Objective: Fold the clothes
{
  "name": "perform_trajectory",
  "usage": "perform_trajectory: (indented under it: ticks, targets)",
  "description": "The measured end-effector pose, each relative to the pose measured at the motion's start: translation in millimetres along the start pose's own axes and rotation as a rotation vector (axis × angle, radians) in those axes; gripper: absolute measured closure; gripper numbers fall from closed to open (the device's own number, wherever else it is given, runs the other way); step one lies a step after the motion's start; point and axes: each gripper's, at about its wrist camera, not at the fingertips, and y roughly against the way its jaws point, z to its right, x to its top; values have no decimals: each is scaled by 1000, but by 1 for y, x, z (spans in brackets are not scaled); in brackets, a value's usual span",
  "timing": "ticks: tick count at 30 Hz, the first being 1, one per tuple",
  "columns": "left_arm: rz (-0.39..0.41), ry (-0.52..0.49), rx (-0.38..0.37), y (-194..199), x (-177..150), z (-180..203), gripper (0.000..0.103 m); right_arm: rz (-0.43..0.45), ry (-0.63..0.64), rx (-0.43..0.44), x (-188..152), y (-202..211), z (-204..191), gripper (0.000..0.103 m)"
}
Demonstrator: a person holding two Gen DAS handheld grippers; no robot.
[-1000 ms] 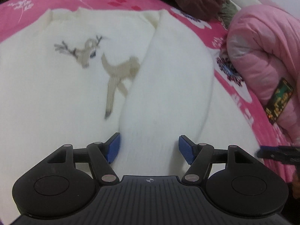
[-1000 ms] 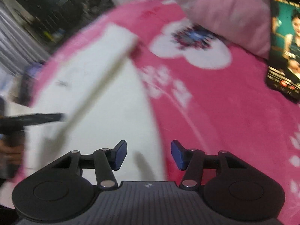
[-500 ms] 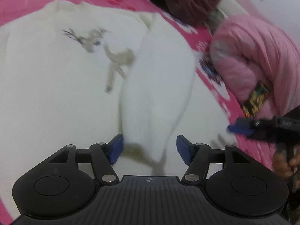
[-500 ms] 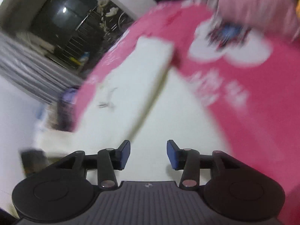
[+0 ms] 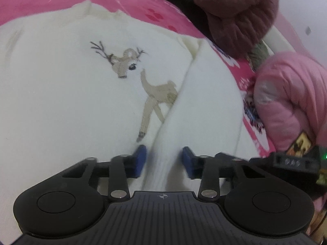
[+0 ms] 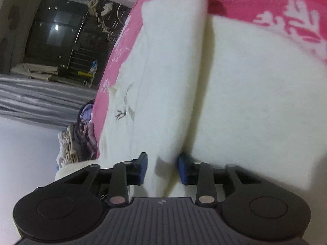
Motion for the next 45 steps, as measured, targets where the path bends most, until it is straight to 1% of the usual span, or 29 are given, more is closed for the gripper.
perform_trajectory:
  ticks: [1,2,3,5,8,9,11,12,13,15,16,18,19,22,23,26,27,28,29,30,31,33,35,38,41,44,45]
  targets:
    - [6,23,-5,1,1,-2,85,7,-9,-2,0,-3,-1,79]
    - [11,46,-10,1,2,-4,93,13,-12,-4,1,-6,-2,84]
    - [17,69,-16,2,2,-6,97,19,-10,-8,1,-9,-5,86]
    - [56,131,-62,15,3,-11,99,30,14,13,4,-11,-15,90]
    - [161,198,-112,52,1,-18,99,33,99,82,8,-16,-49,90]
    - [185,205,-120,66,-3,-19,99,13,143,113,7,-17,-63,90]
    - [185,194,-107,86,-15,-21,99,-60,246,162,-1,-20,-91,91]
    - [165,187,-95,91,-22,-22,99,-114,299,167,-9,-21,-101,91]
    - [133,185,-91,93,-31,-25,99,-158,328,156,-16,-21,-103,90]
    - [55,179,-80,92,-48,-30,99,-231,351,107,-31,-18,-95,90]
    - [14,176,-79,89,-56,-32,99,-268,362,83,-38,-16,-91,88]
    - [-46,195,-77,79,-69,-36,99,-282,331,38,-48,-10,-73,84]
    - [-67,196,-85,74,-73,-35,99,-282,309,15,-53,-6,-62,78]
    - [-72,166,-76,70,-76,-29,98,-251,202,27,-63,1,-37,61]
    - [-75,163,-79,70,-75,-29,98,-239,164,36,-67,3,-30,58]
    - [-87,162,-85,70,-72,-30,98,-215,114,51,-78,2,-17,58]
    - [-93,169,-85,70,-72,-32,98,-217,117,52,-81,2,-17,58]
    - [-99,178,-86,70,-73,-34,98,-226,132,48,-86,0,-20,63]
    - [-104,187,-92,71,-73,-36,98,-234,146,44,-90,-2,-23,77]
    - [-110,195,-108,70,-72,-35,98,-242,161,39,-94,-3,-25,87]
    - [-116,202,-125,68,-72,-34,98,-234,186,31,-95,2,-30,93]
    - [-143,206,-190,63,-71,-26,99,-194,254,9,-92,21,-40,94]
    - [-174,160,-258,51,-71,-8,98,-147,329,-18,-86,43,-51,94]
    - [-222,111,-374,31,-74,22,99,-80,457,-108,-71,83,-67,94]
    - [-258,61,-454,15,-75,53,99,-78,524,-225,-64,108,-72,94]
    - [-294,11,-533,0,-76,84,99,-61,581,-271,-58,138,-78,94]
    - [-294,-23,-534,-1,-79,92,99,-54,600,-283,-57,149,-81,94]
